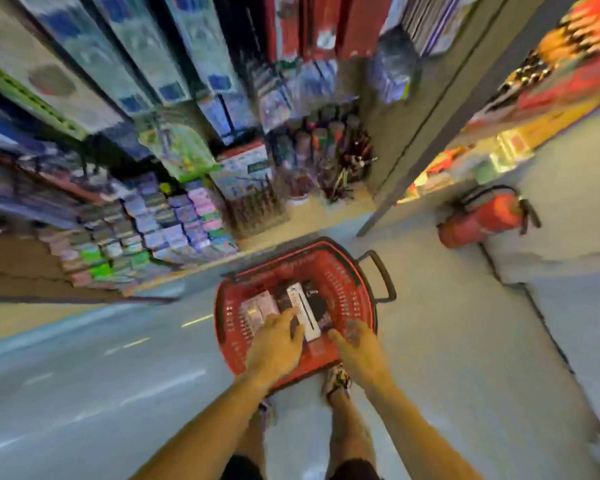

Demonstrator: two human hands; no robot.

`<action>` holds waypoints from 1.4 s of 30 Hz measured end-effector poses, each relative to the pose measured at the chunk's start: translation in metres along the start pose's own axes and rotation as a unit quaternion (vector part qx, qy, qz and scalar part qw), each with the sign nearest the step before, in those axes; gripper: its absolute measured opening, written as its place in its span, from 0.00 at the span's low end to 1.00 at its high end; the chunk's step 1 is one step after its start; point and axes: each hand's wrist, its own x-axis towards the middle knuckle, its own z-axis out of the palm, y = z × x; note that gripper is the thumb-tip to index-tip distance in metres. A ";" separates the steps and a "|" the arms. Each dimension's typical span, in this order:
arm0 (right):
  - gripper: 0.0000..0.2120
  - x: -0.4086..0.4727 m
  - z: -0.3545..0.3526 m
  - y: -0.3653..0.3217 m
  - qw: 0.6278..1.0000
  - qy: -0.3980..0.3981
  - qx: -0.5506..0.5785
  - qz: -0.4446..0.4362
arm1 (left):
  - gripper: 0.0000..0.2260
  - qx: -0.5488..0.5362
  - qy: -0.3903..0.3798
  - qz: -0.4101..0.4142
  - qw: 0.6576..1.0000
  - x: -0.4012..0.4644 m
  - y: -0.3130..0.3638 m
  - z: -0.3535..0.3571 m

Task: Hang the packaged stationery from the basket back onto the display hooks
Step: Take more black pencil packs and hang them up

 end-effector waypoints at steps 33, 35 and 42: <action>0.41 0.505 0.237 0.282 0.973 -0.069 -0.174 0.132 | 0.34 0.328 -0.002 0.103 0.939 0.408 -0.156 0.349; 0.51 0.505 0.234 0.281 0.981 -0.064 -0.121 0.140 | 0.34 0.294 0.000 0.091 0.951 0.408 -0.157 0.348; 0.36 0.471 0.227 0.260 0.999 -0.022 -0.016 0.033 | 0.29 0.101 0.053 0.072 0.991 0.389 -0.163 0.324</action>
